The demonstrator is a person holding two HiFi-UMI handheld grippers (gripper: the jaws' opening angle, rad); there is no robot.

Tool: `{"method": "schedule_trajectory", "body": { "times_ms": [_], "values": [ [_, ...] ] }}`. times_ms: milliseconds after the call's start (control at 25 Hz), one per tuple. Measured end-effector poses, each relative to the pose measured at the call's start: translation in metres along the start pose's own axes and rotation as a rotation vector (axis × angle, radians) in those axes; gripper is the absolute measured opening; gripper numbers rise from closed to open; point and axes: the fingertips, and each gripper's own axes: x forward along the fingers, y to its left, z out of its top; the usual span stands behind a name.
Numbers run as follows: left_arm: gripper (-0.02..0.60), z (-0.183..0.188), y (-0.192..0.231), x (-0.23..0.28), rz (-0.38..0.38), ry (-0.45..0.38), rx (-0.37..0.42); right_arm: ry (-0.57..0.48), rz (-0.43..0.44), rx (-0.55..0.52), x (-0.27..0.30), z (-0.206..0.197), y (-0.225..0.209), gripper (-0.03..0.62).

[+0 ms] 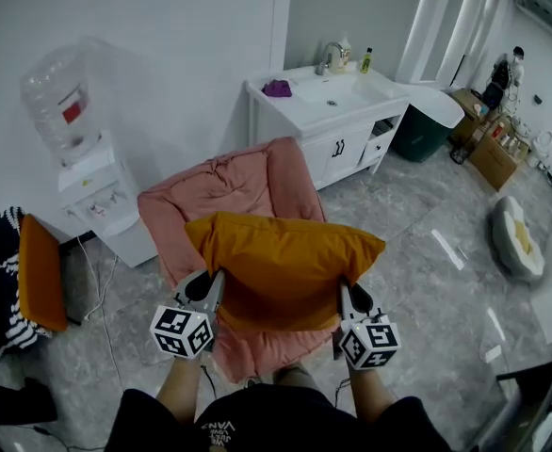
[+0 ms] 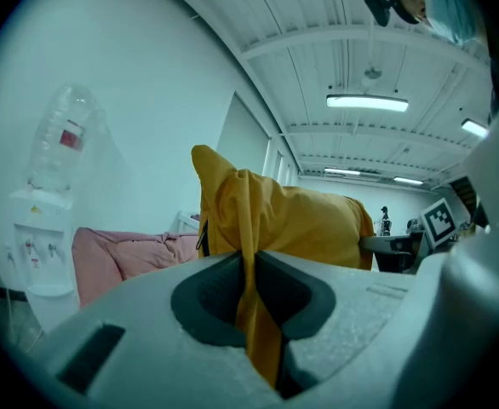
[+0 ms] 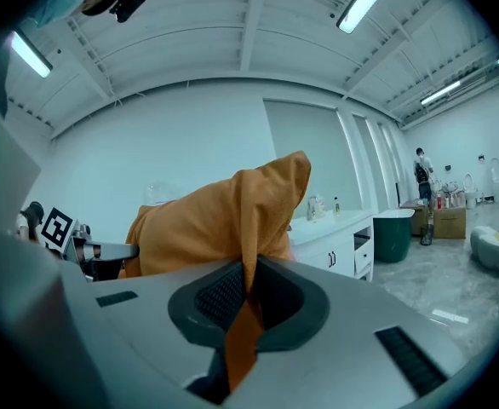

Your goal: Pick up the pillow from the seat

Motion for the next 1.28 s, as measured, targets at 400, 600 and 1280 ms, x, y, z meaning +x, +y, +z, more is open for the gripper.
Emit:
{"method": "schedule_trajectory", "body": {
  "times_ms": [400,600,1280],
  "values": [
    [0.043,0.047,-0.004,-0.031,-0.005,-0.075,0.064,-0.089,0.043,0.004,-0.016,0.037,0.025,0.022],
    [0.043,0.063,-0.002,-0.047,0.004,-0.113,0.073,-0.118,0.064,0.006,-0.019,0.052,0.038,0.021],
    [0.04,0.087,-0.003,-0.086,0.024,-0.187,0.075,-0.173,0.107,-0.014,-0.039,0.074,0.069,0.023]
  ]
}}
